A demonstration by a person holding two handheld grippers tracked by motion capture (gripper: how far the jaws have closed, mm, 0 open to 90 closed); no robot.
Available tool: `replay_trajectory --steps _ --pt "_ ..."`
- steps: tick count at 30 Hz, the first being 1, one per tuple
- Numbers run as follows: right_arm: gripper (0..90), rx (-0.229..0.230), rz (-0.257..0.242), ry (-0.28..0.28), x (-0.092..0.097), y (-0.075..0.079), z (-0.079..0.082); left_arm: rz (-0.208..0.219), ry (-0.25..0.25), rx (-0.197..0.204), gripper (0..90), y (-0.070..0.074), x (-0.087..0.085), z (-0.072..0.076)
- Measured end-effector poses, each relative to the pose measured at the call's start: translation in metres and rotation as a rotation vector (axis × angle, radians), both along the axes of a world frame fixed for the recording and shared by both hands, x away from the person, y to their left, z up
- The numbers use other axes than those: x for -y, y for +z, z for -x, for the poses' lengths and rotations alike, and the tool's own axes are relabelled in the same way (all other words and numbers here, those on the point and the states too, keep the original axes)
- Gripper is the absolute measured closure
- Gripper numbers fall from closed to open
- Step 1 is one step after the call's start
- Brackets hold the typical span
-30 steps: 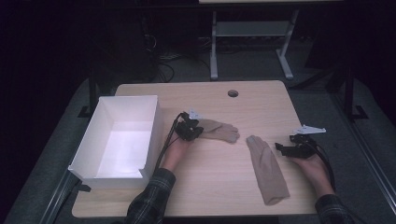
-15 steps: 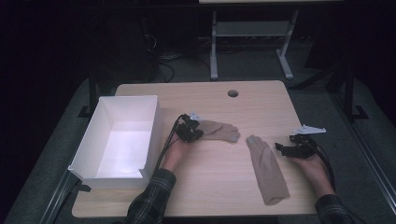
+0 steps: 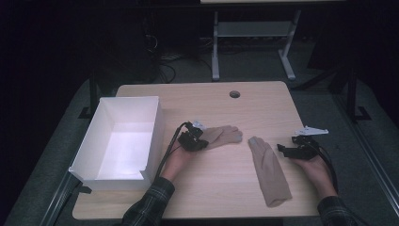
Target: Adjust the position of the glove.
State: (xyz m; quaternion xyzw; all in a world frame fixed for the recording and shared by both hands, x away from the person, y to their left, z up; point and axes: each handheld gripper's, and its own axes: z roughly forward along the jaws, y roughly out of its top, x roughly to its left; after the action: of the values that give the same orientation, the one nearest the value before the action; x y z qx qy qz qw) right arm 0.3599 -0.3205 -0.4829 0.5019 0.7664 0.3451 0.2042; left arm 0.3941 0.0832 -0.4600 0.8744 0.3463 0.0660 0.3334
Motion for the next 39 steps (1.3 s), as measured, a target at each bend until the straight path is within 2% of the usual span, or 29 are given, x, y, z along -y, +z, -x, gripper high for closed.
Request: replay_trajectory --steps 1,4,8,9,15,16,20,22,23,25,27,29,31,33,39 --pt "24.7 0.000 0.000 0.000 0.000 0.000 0.000 0.019 -0.017 -0.017 89.6 -0.001 0.001 0.005" --pt "24.7 0.000 0.000 0.000 0.000 0.000 0.000 0.025 -0.033 -0.028 89.6 -0.001 0.003 0.009" --pt "24.7 0.000 0.000 0.001 0.000 0.000 0.000 0.053 -0.079 -0.058 89.6 -0.001 0.013 0.024" --pt "24.7 0.000 0.000 0.000 0.000 0.000 0.000 0.044 -0.103 -0.059 89.6 -0.001 0.014 0.027" --pt "24.7 0.000 0.000 0.000 0.000 0.000 0.000 0.054 -0.144 -0.063 89.6 -0.001 0.026 0.039" --pt "24.7 0.000 0.000 0.000 0.000 0.000 0.000 0.044 -0.155 -0.062 89.6 -0.001 0.026 0.040" --pt "24.7 0.000 0.000 0.000 0.000 0.000 0.000 0.049 -0.138 -0.044 89.5 0.005 0.021 0.039" --pt "24.7 0.000 0.000 0.000 0.000 0.000 0.000 0.033 -0.121 -0.021 89.5 0.009 0.013 0.037" --pt "24.7 0.000 0.000 0.000 0.000 0.000 0.000 0.024 -0.081 -0.003 89.5 0.013 0.004 0.035" --pt "24.7 0.000 0.000 0.000 0.000 0.000 0.000 0.014 -0.036 0.017 89.5 0.013 -0.004 0.032" --pt "24.7 0.000 0.000 0.000 0.000 0.000 0.000 0.005 -0.022 0.021 89.5 0.013 -0.008 0.030" --pt "24.7 0.000 0.000 0.000 0.000 0.000 0.000 -0.002 0.000 0.004 89.5 0.009 -0.012 0.027" --pt "24.7 0.000 0.000 0.000 0.000 0.000 0.000 -0.018 0.001 -0.014 89.5 0.005 -0.013 0.026" --pt "24.7 0.000 0.000 0.000 0.000 0.000 0.000 -0.042 -0.015 -0.012 89.5 0.004 -0.010 0.028" --pt "24.7 0.000 0.000 0.001 0.000 0.000 0.000 -0.043 -0.039 -0.024 89.5 0.005 -0.009 0.038"
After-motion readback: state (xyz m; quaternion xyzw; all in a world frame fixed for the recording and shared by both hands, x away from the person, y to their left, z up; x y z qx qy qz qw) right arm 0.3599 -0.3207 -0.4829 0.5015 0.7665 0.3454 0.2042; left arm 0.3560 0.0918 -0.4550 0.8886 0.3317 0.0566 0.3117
